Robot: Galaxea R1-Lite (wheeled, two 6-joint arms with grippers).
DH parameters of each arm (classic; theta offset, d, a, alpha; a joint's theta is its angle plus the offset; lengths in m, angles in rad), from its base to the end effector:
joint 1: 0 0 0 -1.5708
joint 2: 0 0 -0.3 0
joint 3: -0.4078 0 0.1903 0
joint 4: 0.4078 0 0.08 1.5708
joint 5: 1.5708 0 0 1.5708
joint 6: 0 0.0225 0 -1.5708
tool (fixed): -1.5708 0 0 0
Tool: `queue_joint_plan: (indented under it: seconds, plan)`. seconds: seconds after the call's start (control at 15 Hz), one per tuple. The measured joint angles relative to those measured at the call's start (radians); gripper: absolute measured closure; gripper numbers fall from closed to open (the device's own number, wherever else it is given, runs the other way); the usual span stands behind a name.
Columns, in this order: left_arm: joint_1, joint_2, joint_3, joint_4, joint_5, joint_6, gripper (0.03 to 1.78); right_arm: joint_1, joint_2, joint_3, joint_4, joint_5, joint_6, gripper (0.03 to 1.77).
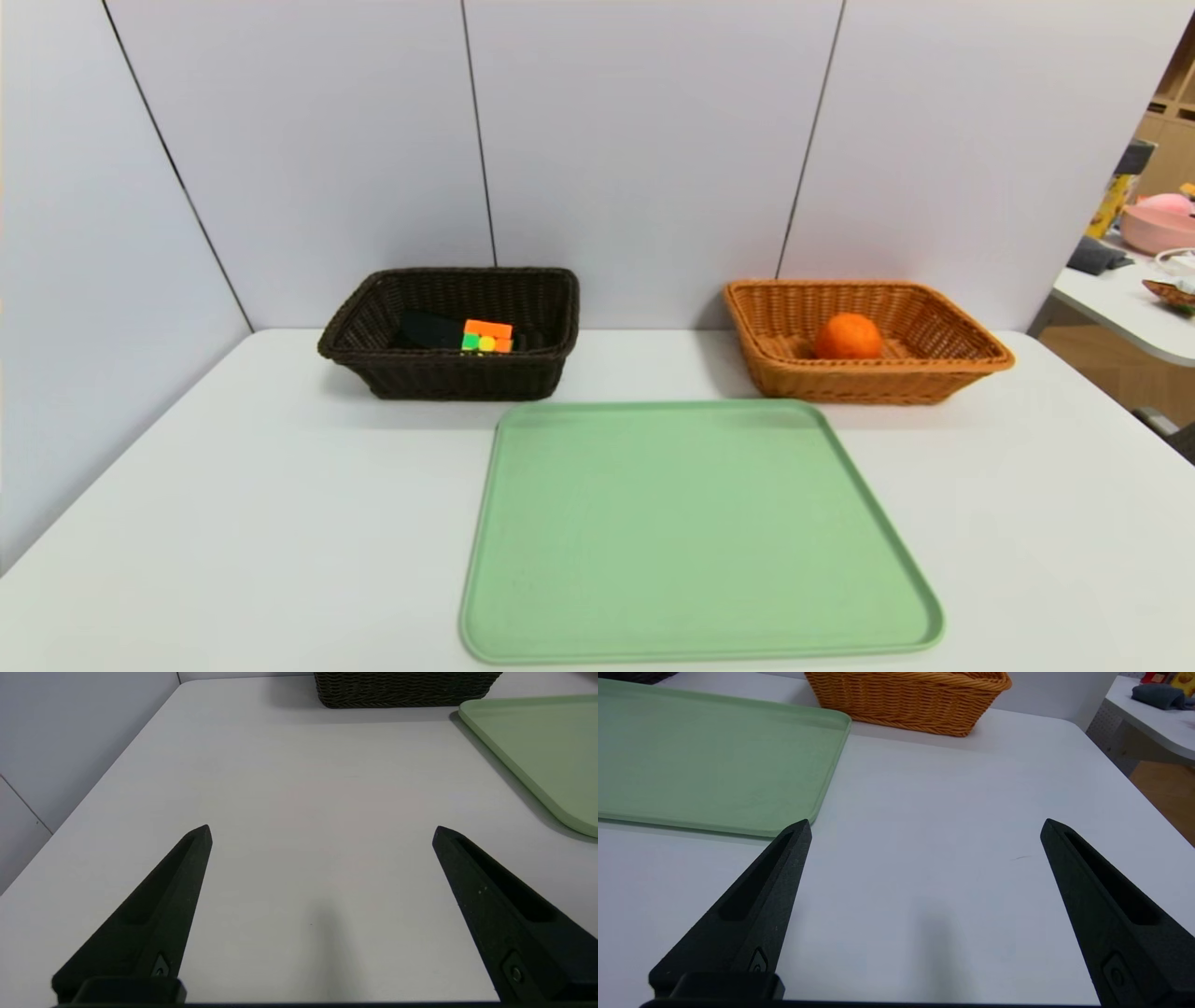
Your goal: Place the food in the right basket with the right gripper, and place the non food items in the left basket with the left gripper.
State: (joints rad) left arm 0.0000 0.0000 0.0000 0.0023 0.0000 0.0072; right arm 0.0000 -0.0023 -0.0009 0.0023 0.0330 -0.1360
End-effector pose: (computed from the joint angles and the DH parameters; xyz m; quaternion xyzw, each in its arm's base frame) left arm -0.0228 0.0000 0.0752 0.0036 0.0012 0.0000 1.0000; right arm -0.0231 0.0007 0.0754 -0.0679 -0.0016 0.0164 0.9976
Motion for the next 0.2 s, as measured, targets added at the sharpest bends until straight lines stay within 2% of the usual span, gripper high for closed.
queue_joint_plan:
  seconds: [0.2]
  plan:
    - [0.000,0.000,0.000,0.000,0.000,0.001,0.12,0.000,0.000,0.000,0.000,0.002,0.000,0.11]
